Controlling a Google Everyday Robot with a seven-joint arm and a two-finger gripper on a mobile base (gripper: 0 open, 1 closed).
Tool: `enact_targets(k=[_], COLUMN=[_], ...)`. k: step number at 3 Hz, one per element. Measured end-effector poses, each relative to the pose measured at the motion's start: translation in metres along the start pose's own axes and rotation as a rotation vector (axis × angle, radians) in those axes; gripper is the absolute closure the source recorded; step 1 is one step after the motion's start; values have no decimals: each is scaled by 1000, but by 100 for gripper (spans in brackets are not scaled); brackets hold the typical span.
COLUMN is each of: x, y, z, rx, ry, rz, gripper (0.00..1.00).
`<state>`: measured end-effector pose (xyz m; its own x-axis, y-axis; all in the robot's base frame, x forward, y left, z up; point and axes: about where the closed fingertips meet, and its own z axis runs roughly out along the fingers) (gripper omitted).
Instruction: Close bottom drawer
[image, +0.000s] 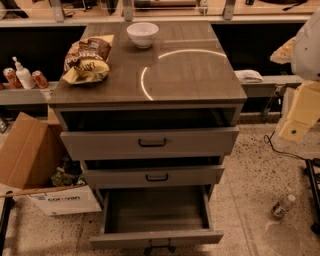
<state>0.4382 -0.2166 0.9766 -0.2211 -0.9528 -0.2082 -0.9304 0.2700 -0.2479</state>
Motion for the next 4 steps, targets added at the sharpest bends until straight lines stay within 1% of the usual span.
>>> enact_targets(k=[1, 2, 3, 4], x=[0, 15, 44, 44], y=[0, 10, 35, 35], z=[0, 25, 81, 85], rx=[5, -39, -150, -145], ry=[-7, -80, -182, -185], rz=[1, 27, 118, 107], gripper=[0, 0, 0, 0])
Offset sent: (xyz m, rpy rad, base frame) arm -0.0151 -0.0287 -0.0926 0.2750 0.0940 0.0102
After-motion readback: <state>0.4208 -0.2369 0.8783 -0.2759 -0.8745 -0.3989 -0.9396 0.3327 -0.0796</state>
